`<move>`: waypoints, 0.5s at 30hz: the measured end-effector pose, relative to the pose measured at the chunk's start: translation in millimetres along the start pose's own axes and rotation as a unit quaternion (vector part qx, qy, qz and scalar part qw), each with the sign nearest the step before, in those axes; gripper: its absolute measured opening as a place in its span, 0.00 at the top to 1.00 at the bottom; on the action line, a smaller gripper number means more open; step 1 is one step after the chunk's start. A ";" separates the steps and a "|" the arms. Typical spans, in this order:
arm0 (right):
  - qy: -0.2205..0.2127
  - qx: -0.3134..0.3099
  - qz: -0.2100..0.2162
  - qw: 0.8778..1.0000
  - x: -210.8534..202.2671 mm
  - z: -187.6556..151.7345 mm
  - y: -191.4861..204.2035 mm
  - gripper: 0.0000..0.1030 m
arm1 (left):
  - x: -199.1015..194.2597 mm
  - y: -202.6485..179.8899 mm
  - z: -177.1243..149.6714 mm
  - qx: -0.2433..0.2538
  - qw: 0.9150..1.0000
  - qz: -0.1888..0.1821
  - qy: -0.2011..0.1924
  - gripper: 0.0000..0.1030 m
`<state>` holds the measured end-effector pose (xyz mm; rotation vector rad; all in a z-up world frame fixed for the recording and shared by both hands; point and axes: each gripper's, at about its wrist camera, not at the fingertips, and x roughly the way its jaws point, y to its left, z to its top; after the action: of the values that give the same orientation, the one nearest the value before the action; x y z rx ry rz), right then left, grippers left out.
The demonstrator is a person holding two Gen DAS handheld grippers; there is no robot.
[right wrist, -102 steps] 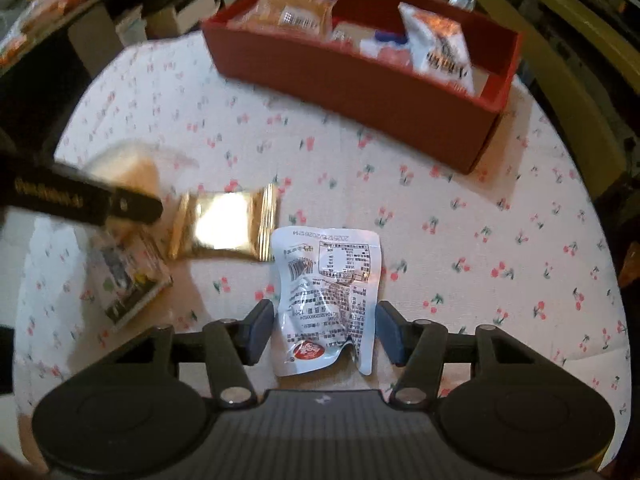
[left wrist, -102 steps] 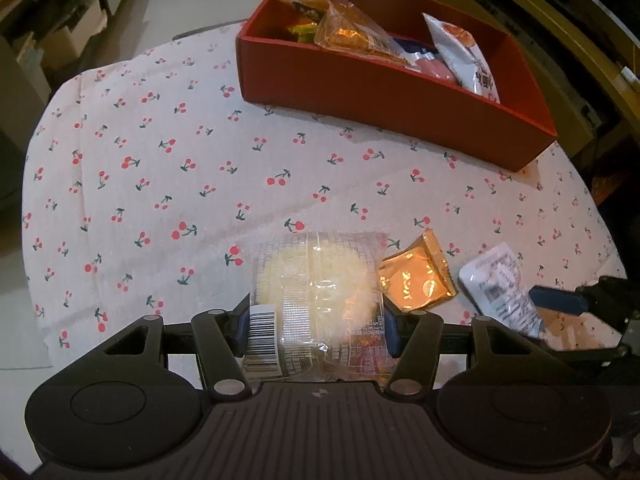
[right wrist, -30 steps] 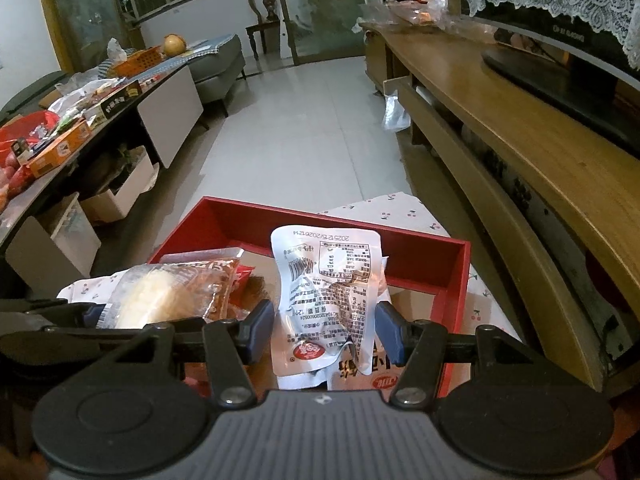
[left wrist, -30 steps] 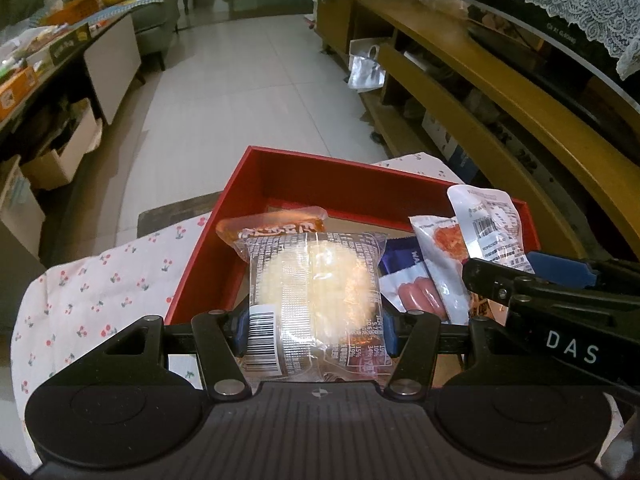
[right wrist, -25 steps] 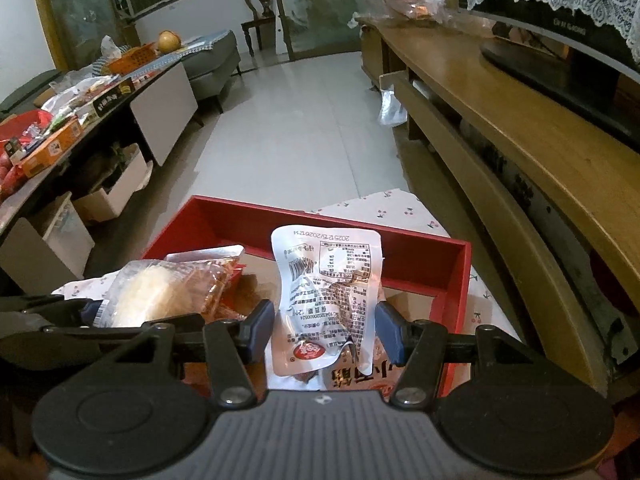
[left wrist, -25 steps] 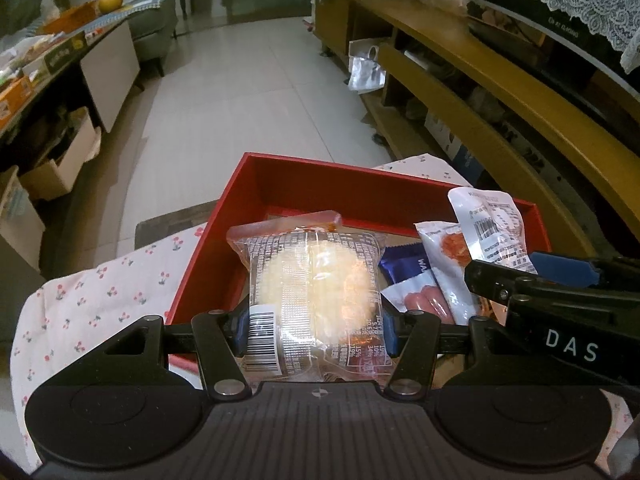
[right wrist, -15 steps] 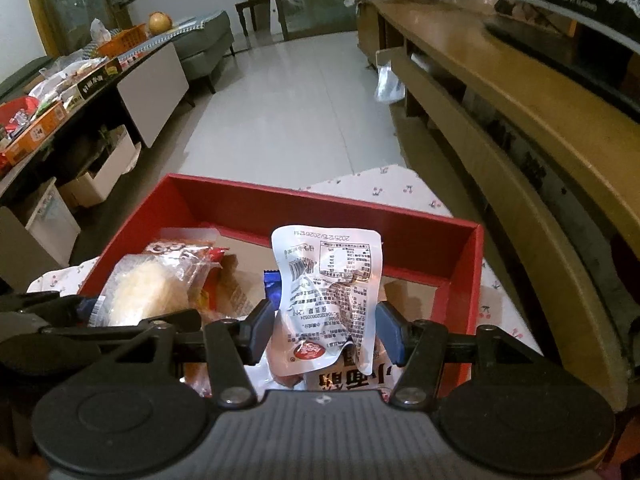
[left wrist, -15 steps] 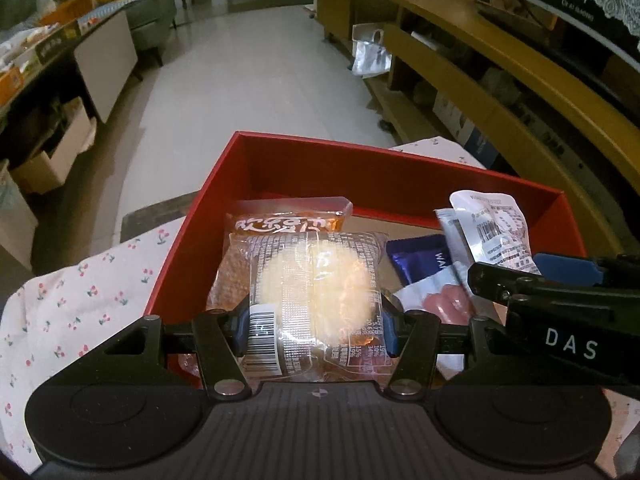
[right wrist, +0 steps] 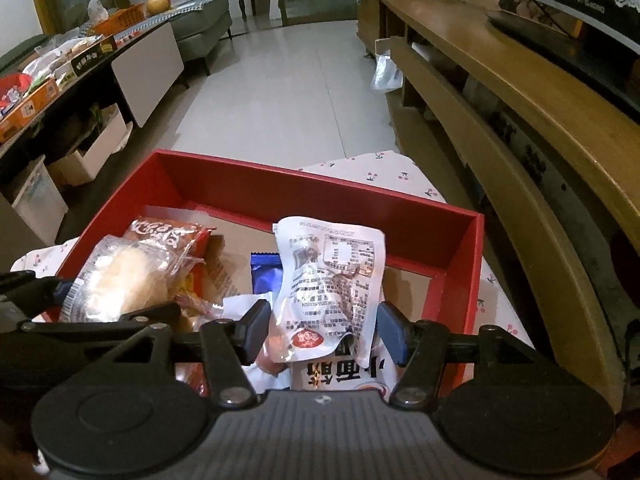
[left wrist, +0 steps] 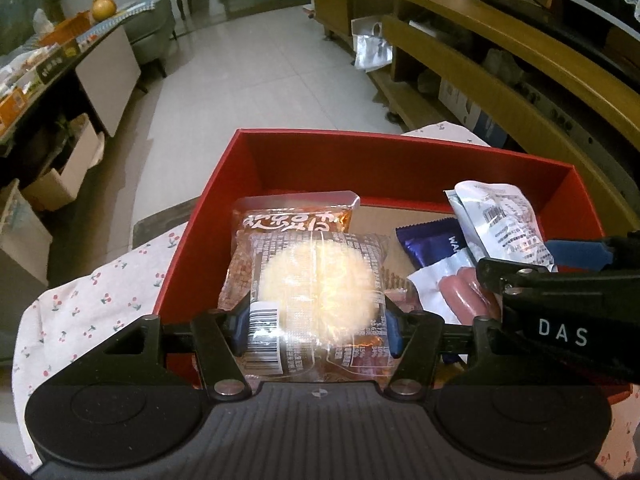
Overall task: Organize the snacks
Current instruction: 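Lower both snacks into the red box and open both tools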
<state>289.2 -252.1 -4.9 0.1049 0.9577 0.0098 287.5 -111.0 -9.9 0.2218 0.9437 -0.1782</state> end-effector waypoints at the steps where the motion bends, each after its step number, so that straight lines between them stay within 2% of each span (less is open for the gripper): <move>1: 0.004 0.000 -0.001 1.000 -1.3 -0.5 0.3 0.18 | -1.6 0.6 -0.6 0.000 1.000 0.000 0.001 0.35; 6: 0.013 0.002 -0.003 1.000 -5.8 -6.2 -1.3 0.10 | -8.3 4.4 -2.9 -0.010 1.000 0.000 0.002 0.32; 15: 0.020 -0.006 -0.005 1.000 -11.4 -13.0 1.4 0.08 | -14.3 3.9 -10.2 -0.004 1.000 0.013 0.002 0.30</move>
<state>272.0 -250.3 -2.9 0.0888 0.9973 0.0093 272.3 -103.7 -3.6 0.2270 0.9445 -0.1507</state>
